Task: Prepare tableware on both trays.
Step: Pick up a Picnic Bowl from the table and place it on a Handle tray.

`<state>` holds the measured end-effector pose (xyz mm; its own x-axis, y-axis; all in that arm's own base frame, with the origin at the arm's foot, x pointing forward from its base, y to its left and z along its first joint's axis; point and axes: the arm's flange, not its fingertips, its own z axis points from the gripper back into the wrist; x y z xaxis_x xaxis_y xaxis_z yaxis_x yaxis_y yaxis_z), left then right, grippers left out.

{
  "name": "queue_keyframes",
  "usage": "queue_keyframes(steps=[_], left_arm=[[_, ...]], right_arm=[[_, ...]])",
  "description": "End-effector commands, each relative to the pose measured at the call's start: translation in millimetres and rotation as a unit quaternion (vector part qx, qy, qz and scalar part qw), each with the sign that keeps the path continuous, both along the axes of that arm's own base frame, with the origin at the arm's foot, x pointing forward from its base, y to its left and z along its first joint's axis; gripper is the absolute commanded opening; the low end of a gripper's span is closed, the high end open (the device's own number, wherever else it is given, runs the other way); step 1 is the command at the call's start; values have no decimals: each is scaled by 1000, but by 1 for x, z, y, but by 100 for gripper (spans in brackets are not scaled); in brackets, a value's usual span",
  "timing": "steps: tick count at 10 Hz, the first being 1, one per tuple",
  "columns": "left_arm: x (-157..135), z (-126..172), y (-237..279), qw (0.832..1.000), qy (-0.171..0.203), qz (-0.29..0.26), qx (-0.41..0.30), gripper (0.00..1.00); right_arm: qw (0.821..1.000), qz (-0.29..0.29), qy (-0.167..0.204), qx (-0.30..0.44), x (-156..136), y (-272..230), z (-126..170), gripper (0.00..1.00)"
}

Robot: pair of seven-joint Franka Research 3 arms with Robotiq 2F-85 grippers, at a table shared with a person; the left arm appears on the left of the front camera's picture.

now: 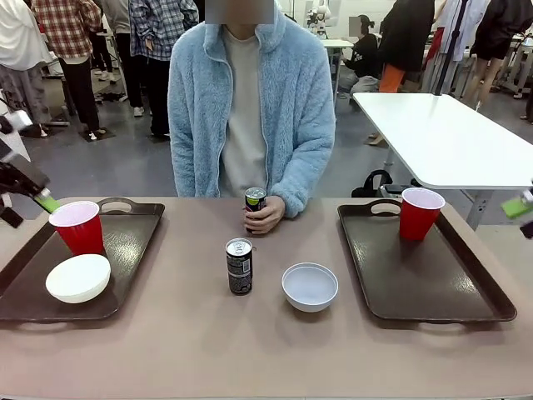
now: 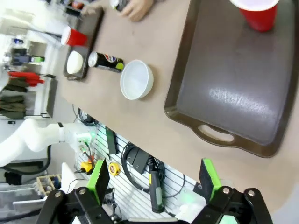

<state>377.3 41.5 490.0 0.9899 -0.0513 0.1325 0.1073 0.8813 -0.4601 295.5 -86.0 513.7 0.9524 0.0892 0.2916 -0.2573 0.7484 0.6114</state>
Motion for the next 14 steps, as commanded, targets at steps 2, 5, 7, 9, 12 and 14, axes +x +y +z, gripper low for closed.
queue_keyframes(steps=[2,5,7,9,12,14], left_arm=[[1,22,64,994,-42,29,-100,95],[24,13,130,985,-33,3,-167,95],[31,5,156,977,-39,-16,-207,95],[32,-3,182,970,-50,-25,-235,95],[26,-10,176,972,-43,-17,-228,95],[26,-10,176,972,-43,-17,-228,95]], right_arm=[[999,-9,11,-51,28,57,35,100],[992,-10,26,-127,47,127,24,100],[982,-35,10,-184,63,167,3,100],[970,-54,8,-237,71,204,-18,100],[950,-89,-27,-298,68,232,-43,100],[947,-80,-30,-309,61,230,-50,100]])
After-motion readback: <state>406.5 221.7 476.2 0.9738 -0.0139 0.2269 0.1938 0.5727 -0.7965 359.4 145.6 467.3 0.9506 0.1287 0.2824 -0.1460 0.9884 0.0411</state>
